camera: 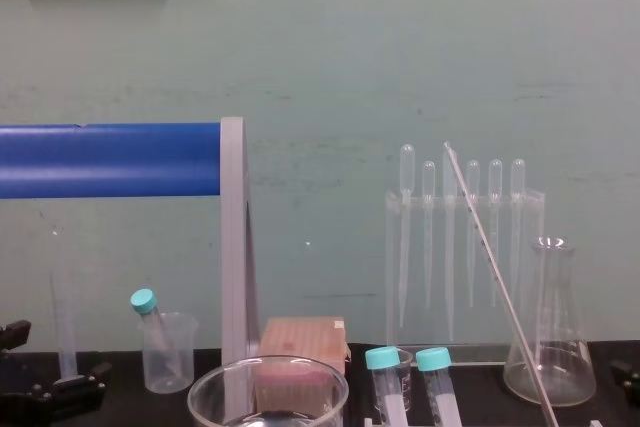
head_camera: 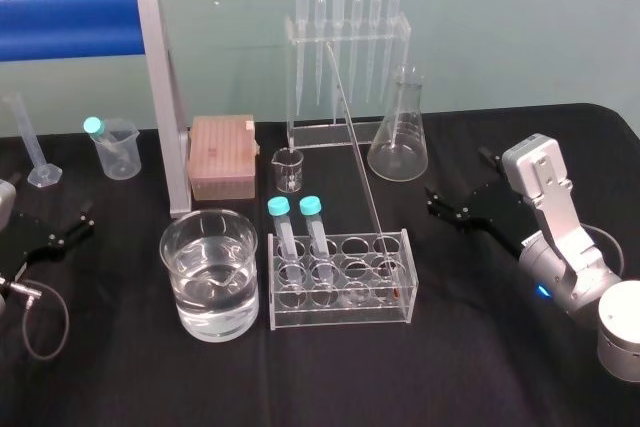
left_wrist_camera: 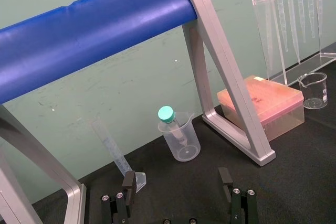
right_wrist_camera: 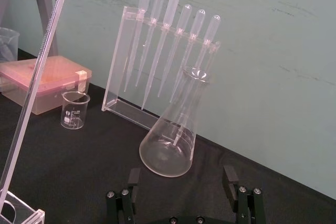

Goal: Hold the thermometer with one hand and immerse one end into the beaker, then reinsert it into the test tube rack.

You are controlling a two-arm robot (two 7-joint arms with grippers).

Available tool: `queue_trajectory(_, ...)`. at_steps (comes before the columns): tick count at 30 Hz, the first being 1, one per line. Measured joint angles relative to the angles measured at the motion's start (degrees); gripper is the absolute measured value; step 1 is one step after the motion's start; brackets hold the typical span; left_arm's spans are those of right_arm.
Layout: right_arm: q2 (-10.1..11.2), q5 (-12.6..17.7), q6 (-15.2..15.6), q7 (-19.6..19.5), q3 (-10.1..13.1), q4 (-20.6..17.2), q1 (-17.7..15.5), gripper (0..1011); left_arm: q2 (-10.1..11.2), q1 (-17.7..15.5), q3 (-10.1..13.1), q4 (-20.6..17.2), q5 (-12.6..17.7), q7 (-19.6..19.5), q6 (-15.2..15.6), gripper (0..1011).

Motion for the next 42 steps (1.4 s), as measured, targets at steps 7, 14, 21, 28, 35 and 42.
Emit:
queue_trajectory(7, 0.0, 0.0, 0.0, 0.0, 0.0, 0.0, 0.0, 1003, 0.0, 0.0, 0.0, 0.0, 0.0, 0.0, 0.0, 1008)
queue_trajectory(14, 0.0, 0.0, 0.0, 0.0, 0.0, 0.0, 0.0, 1003, 0.0, 0.0, 0.0, 0.0, 0.0, 0.0, 0.0, 1008)
queue_trajectory(21, 0.0, 0.0, 0.0, 0.0, 0.0, 0.0, 0.0, 1003, 0.0, 0.0, 0.0, 0.0, 0.0, 0.0, 0.0, 1008)
queue_trajectory(28, 0.0, 0.0, 0.0, 0.0, 0.0, 0.0, 0.0, 1003, 0.0, 0.0, 0.0, 0.0, 0.0, 0.0, 0.0, 1008)
queue_trajectory(35, 0.0, 0.0, 0.0, 0.0, 0.0, 0.0, 0.0, 1003, 0.0, 0.0, 0.0, 0.0, 0.0, 0.0, 0.0, 1008)
queue_trajectory(42, 0.0, 0.0, 0.0, 0.0, 0.0, 0.0, 0.0, 1003, 0.0, 0.0, 0.0, 0.0, 0.0, 0.0, 0.0, 1008)
